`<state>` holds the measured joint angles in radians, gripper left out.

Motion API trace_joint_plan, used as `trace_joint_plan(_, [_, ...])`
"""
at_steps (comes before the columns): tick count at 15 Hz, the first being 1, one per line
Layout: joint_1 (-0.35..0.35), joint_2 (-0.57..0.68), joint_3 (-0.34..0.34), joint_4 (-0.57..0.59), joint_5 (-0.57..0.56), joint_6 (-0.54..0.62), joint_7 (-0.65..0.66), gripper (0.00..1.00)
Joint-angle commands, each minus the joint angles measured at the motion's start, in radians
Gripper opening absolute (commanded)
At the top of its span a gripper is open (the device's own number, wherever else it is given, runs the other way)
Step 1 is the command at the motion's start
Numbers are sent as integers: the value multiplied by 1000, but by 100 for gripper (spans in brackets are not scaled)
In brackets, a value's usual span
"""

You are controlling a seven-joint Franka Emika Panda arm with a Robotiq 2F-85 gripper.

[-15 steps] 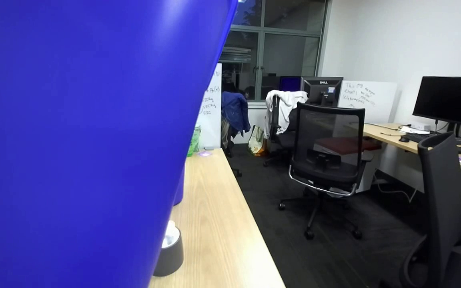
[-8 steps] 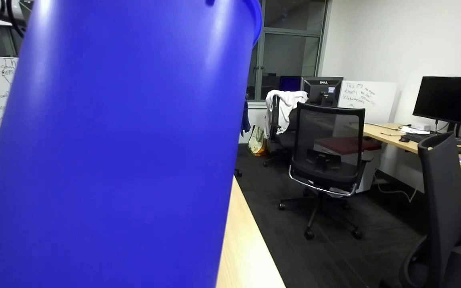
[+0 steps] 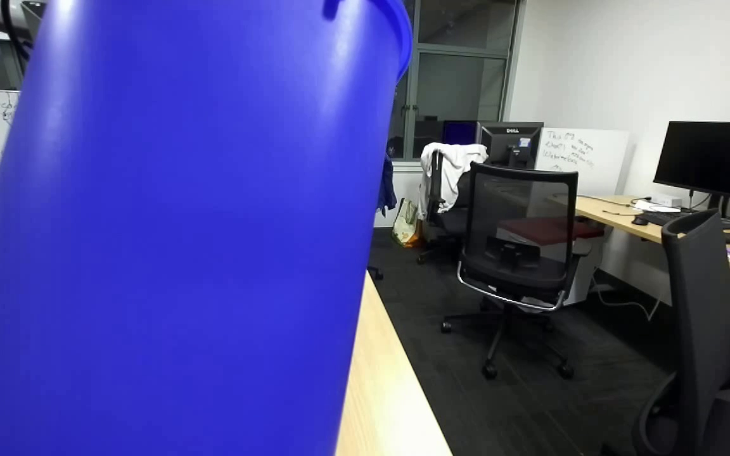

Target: Unstack the blue bins

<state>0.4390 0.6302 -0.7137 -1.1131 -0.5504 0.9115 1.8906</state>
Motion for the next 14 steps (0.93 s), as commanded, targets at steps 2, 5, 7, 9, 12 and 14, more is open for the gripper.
trace_joint_plan(2, [-129, -62, 227, -21, -72, 13, 189, 1])
trace_joint_plan(5, [-205, -93, 343, -63, -87, 65, 325, 1])
trace_joint_plan(7, [-251, -108, 394, -89, -53, 92, 410, 1])
trace_joint_plan(9, [-289, -126, 432, -128, -2, 106, 492, 1])
trace_joint_plan(12, [-340, -151, 456, -198, 87, 112, 605, 1])
trace_joint_plan(14, [-369, -178, 462, -261, 130, 136, 668, 1])
